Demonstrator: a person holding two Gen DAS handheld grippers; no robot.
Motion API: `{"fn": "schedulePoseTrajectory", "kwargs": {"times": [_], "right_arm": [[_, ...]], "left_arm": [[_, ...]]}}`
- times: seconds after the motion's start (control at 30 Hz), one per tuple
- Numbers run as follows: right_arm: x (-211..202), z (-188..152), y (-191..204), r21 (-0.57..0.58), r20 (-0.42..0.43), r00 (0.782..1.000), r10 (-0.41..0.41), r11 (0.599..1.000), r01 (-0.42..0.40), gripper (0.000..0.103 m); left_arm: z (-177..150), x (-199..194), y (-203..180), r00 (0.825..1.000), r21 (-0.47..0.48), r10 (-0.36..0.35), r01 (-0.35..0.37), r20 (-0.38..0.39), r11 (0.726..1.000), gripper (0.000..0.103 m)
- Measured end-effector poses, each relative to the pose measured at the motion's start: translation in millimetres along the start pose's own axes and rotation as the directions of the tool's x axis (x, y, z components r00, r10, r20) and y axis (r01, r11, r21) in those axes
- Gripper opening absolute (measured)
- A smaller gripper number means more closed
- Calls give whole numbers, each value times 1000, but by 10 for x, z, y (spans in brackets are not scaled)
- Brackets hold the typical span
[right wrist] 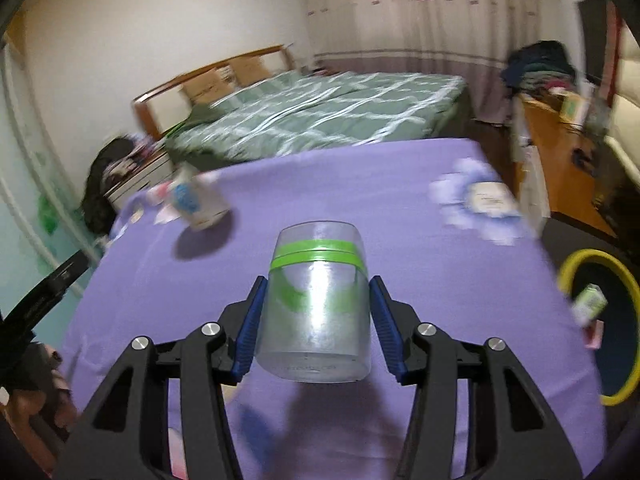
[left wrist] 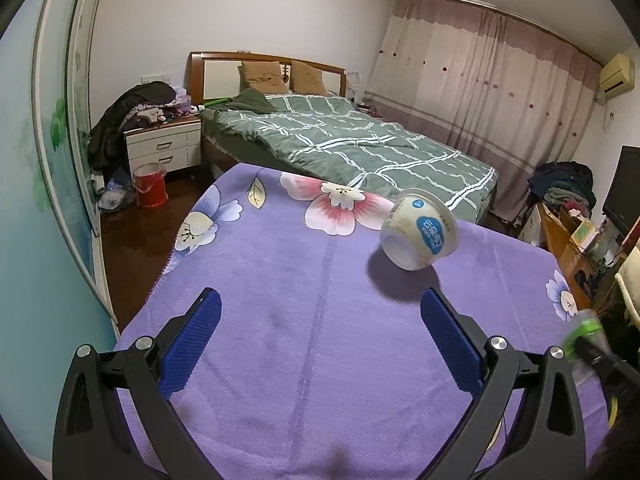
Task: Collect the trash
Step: 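Carry the translucent cup over the bin and open the right tool, then reach the left tool to the white yogurt cup and grasp it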
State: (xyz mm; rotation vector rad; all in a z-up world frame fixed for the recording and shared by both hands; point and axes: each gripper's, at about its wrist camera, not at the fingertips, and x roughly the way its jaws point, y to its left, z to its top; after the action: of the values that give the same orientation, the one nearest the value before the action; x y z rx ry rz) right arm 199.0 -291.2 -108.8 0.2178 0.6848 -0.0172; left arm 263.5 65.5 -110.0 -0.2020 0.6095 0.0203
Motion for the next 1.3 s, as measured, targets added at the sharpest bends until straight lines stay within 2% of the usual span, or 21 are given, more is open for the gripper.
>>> {"fn": "schedulePoseTrajectory", "kwargs": {"times": [0.13,0.2,0.33,0.57,0.87,0.93,0.97,1.1,1.13,1.3], "right_arm": [[-225,45,-664,115,62,987,-146,984,138,49],[-288,65,-912,169,72,978,-194,969,179,49],[-417,81,-1477,254,89,928,-361,909,329,49],[-378,-11,-2107,360,17,864,-503,809,464,49],[-303,-101,-2381,416,-59,813,-580,726,548,50],[-308,-110,-2438,440,-66,814,-577,715,543,55],[-336,-109,-2426,444,-52,808,-587,711,545,62],[-390,-67,-2226,389,25,780,-625,725,568,74],[-383,-55,-2182,371,36,778,-627,732,572,74],[-342,-22,-2017,321,66,798,-599,770,552,74]], "left_arm": [[-7,-2,-17,1000,6,-5,5,-2,1000,98],[-11,-9,-33,1000,13,-5,5,1,1000,98],[-13,-17,-53,1000,28,-3,3,5,1000,98],[-13,10,-68,1000,34,-8,9,-10,999,98],[-21,44,-93,999,41,-29,30,-27,999,98],[-29,30,-105,999,46,-38,39,-28,998,98],[-29,25,-113,999,50,-42,43,-29,998,98],[-42,26,-168,997,69,-61,63,-38,996,98],[-46,26,-182,997,73,-64,67,-40,995,98],[-84,61,-302,989,103,-123,132,-82,986,98]]}}
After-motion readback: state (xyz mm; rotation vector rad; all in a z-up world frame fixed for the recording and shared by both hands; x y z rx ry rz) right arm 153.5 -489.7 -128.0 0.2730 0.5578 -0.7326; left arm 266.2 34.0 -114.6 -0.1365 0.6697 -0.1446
